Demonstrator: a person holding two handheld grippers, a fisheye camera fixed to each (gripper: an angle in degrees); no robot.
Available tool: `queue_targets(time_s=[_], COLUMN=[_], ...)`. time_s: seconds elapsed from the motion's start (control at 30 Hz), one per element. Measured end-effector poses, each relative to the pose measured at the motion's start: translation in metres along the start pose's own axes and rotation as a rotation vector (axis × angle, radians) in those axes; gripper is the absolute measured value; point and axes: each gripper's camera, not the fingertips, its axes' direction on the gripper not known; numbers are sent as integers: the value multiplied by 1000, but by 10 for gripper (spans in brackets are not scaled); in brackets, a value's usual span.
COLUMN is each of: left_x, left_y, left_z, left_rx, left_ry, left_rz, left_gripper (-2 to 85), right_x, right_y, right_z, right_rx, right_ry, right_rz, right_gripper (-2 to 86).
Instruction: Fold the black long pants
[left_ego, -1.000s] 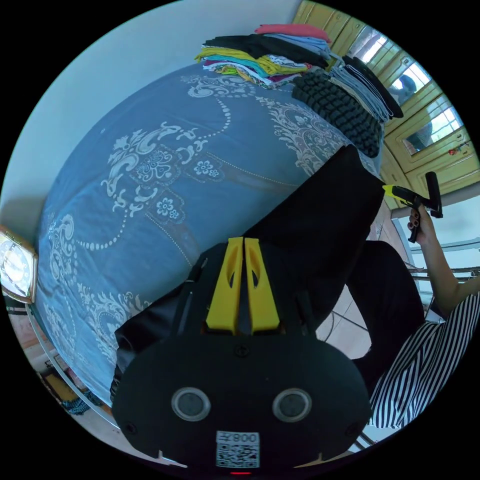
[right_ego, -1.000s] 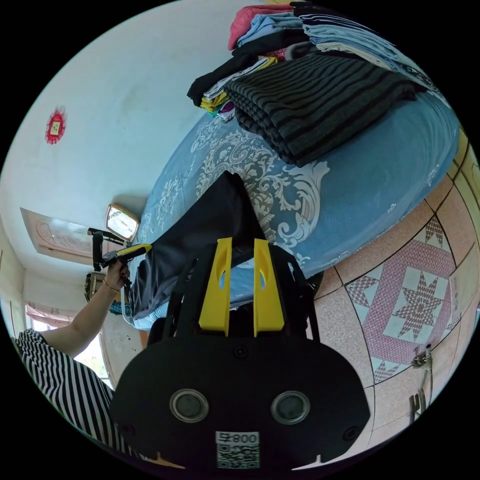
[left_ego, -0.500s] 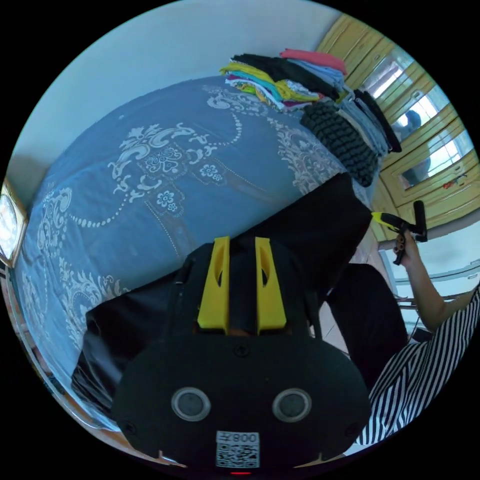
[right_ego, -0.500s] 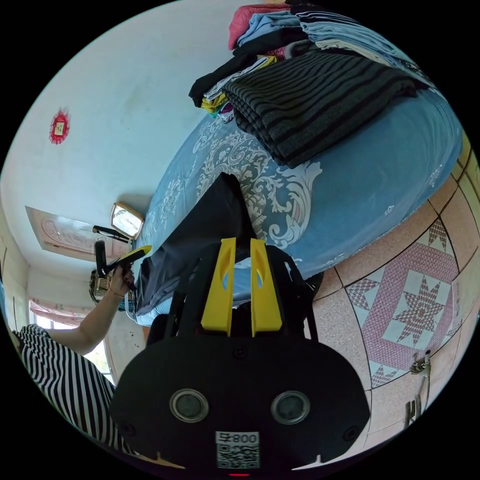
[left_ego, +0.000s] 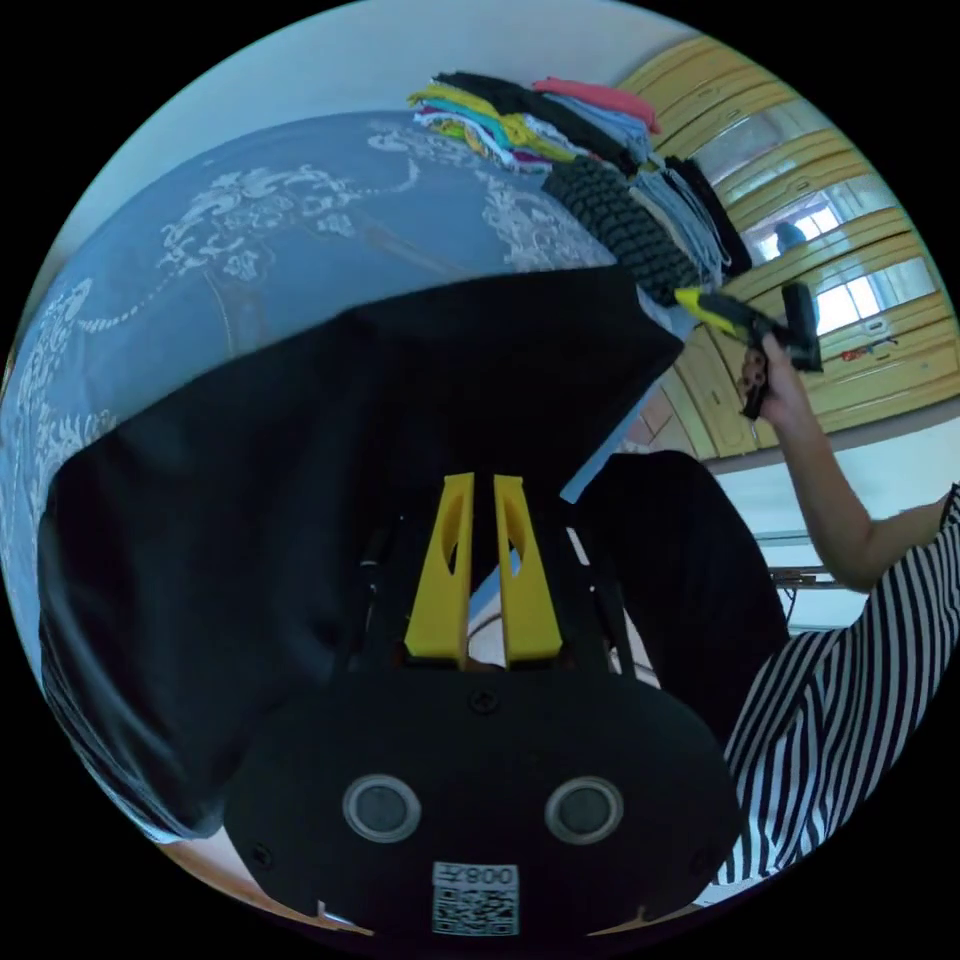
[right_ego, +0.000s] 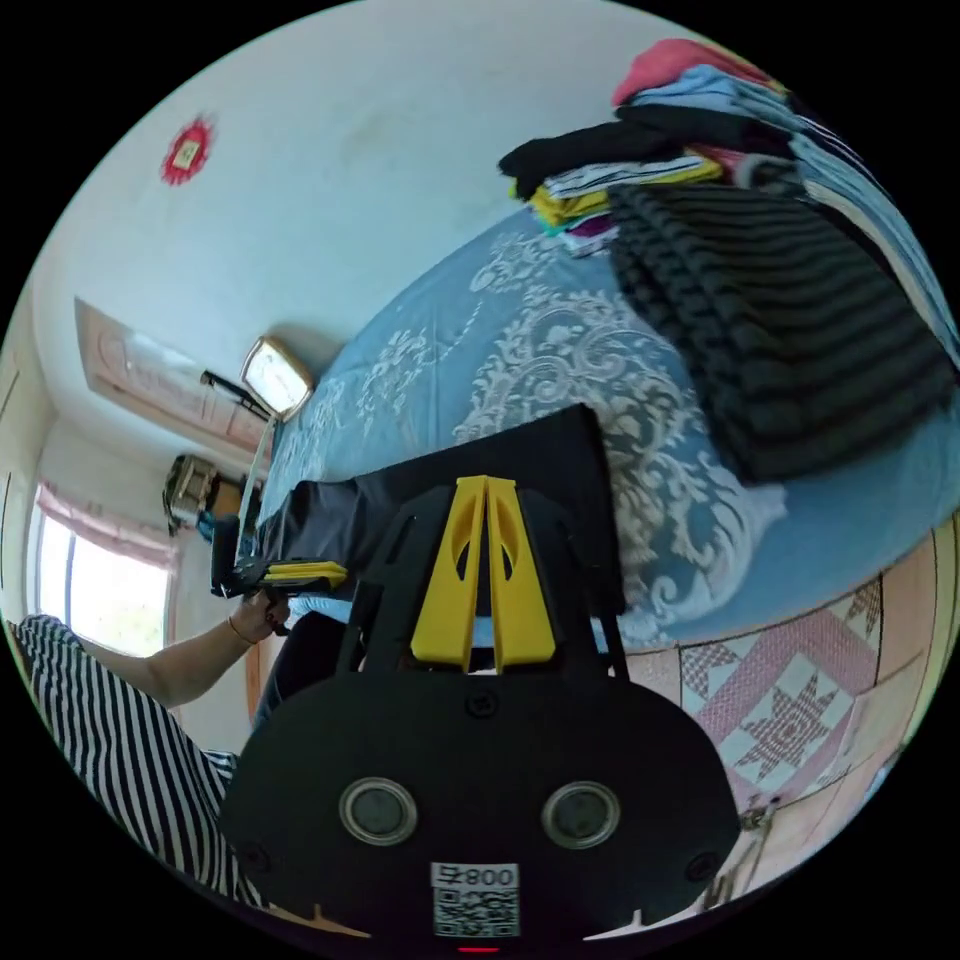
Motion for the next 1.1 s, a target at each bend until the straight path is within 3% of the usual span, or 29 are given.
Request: queue_targets(time_s=[0.2,0.27,0.37,0.47,0.67,0.8,0.9,0.97,1.1], left_x=[-26,-33,-45,-56,-102,-140,-157,-165,-196], left_y=[33,42,56,78,145,194,224,242,281], left_z=[-17,-23,-36,-63,-118,-133,-150,-168,-221], left_rx=[87,102,103,170,275,233,271,331,476], left_ry=[51,64,89,112,25,2,106,131,73], left_rz=[-50,-60,-71,-88,-269,-422,-463,-484,-529], left_gripper=[19,16,10,5,3,3,5,7,23], right_x=[-47,-56,-87,-160,-324,-378,-399,-429,-497], right_y=[-83,-100,-114,-132,-177,-202,-229,-244,-275], right_z=[75,80,82,89,199,266,275,266,290], right_rx=[-218,-207,-179,-122,-389,-524,-555,-472,-462], right_ry=[230,132,145,34,-85,16,-66,-155,-284], right_rz=[-13,33,65,-88,-466,-523,-450,-472,-578], right_gripper=[1,0,0,0,1,2,4,8,31])
